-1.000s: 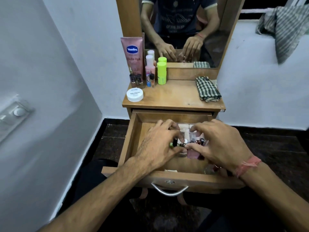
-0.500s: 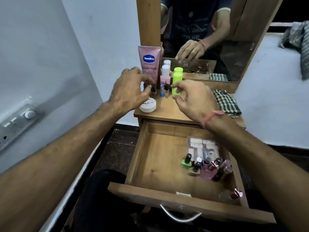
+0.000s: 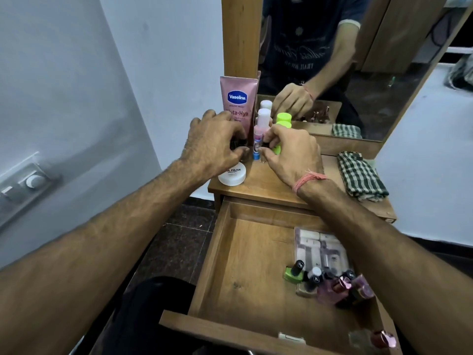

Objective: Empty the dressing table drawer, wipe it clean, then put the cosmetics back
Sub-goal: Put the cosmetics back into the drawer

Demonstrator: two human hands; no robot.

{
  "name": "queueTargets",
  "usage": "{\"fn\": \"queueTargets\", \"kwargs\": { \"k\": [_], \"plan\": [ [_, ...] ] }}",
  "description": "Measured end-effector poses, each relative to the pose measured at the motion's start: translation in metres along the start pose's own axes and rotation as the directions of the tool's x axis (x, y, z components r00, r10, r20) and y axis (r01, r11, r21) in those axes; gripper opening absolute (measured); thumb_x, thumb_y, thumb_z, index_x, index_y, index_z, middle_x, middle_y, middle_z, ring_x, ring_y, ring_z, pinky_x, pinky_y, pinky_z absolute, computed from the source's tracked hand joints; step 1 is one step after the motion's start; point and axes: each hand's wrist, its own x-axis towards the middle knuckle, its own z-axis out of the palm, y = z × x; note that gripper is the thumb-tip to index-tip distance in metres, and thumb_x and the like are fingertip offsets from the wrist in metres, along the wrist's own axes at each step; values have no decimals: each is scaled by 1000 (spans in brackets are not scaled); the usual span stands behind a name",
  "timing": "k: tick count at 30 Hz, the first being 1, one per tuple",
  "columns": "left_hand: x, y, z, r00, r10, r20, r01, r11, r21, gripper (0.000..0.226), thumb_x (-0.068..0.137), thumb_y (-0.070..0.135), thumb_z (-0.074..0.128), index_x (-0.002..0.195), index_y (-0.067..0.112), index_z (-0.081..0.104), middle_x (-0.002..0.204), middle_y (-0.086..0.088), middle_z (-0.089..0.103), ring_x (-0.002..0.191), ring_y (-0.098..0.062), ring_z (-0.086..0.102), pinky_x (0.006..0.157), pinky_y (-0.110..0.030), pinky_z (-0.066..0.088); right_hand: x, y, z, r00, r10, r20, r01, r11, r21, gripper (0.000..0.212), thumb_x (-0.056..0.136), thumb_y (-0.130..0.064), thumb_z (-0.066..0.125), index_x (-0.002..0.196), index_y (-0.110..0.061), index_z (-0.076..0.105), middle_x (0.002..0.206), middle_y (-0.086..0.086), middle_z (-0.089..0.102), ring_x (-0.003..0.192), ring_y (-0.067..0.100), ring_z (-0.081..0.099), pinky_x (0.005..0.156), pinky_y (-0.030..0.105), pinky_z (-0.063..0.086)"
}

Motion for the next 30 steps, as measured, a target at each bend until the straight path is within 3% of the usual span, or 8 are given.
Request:
{"fn": "queueTargets", "kwargs": {
  "k": [6,11,15,17,19,23,27,30],
  "plan": [
    [3,3,5,997,-58,-42,55,997,-60,31,95,53,83,121,35,81,124,6,80,131,-26,57,110,-55,38,-21,7,-20,999,13,-42,-10,997,81,24,84,-51,80,95,-30,74,85,-17,74,84,7,70,76,35,60],
    [-6,4,1,995,-50,-92,37,989,-140,32,93,53,86,120,36,81,116,6,81,122,-25,60,108,-52,38,-59,24,-56,990,-97,-97,113,978,175,27,91,-45,81,114,-31,76,94,-16,75,65,-7,51,71,35,58],
    [-28,10,-22,991,-2,-135,-30,972,-233,31,91,57,84,115,37,79,106,13,80,112,-23,62,106,-55,46,-107,41,-107,988,-122,-95,139,968,208,24,95,-34,81,117,-26,80,97,-13,74,63,6,58,68,31,55],
    [-46,23,-36,989,37,-144,-79,952,-296,35,91,60,82,118,38,79,111,13,79,110,-23,58,101,-54,50,-136,50,-136,996,-85,-32,90,970,226,17,95,-31,82,110,-25,81,97,-13,75,66,10,62,65,20,50],
    [-70,40,-47,987,71,-142,-122,911,-395,36,92,60,82,120,38,78,114,10,78,108,-20,54,91,-42,50,-165,61,-162,996,-48,73,29,969,245,15,94,-30,84,108,-24,81,98,-12,76,72,7,66,66,13,46],
    [-126,81,-64,977,199,-74,-206,802,-561,31,92,43,91,118,31,78,113,16,75,100,-12,51,81,-25,45,-209,78,-191,972,-13,235,-41,974,222,16,90,-29,86,106,-28,82,92,-13,77,74,11,70,65,18,53],
    [-167,116,-50,941,337,38,-213,674,-708,43,87,43,94,123,41,71,114,27,75,102,-17,64,87,-48,58,-231,92,-187,948,30,317,-100,974,205,16,86,-33,89,100,-30,82,80,-18,77,71,3,73,64,12,52],
    [-182,133,-34,920,381,92,-210,677,-706,46,87,48,92,127,39,72,114,28,76,98,-11,58,89,-49,55,-234,103,-175,918,65,391,-134,979,151,19,82,-38,92,97,-31,83,78,-19,78,70,0,72,65,15,52]
  ]
}}
